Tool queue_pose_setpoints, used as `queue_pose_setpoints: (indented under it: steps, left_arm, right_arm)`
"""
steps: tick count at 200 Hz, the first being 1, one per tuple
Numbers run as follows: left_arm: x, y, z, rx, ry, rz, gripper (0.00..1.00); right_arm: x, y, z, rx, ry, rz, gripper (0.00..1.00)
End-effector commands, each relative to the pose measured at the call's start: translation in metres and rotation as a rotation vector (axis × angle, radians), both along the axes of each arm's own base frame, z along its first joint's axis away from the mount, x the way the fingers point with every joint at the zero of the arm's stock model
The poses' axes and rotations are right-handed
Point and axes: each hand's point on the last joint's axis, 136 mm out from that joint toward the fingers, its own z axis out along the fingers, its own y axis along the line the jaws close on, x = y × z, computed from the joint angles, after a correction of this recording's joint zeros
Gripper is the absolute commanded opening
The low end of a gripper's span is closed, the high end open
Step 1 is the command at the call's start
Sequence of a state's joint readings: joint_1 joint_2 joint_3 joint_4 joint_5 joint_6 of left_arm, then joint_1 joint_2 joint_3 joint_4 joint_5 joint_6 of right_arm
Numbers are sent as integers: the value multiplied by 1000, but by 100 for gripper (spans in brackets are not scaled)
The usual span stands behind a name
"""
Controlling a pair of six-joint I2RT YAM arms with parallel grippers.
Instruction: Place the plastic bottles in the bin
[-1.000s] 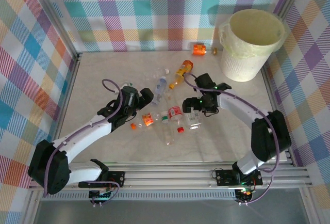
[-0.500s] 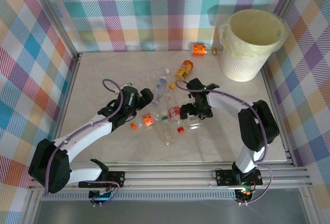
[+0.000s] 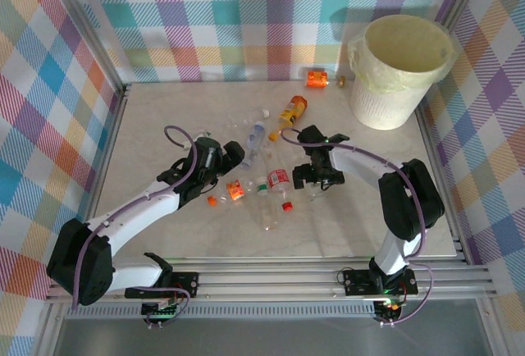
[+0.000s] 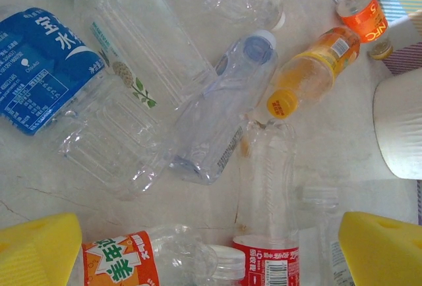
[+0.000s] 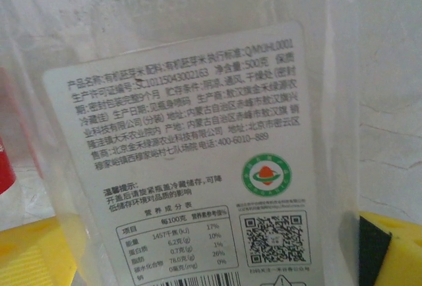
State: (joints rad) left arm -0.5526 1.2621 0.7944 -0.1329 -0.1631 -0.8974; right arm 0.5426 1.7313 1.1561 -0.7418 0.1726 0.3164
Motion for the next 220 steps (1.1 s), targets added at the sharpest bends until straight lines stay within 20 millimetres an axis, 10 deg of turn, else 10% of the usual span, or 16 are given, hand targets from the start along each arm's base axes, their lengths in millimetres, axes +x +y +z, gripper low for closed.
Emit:
queue_pose_setpoints:
  steps: [1,84,220]
  left_arm:
    - [2,1,2,4,6,-3,100]
    - [3,0,2,8,9,-16,100]
    - [7,-28,28,-62,-112,-167,100]
  right_arm:
    - [8,4,-7,-12,10,84,99]
    - [15,4,-16,-27,-12,100,86]
    - [52,-10,88,197,-427,-128,73]
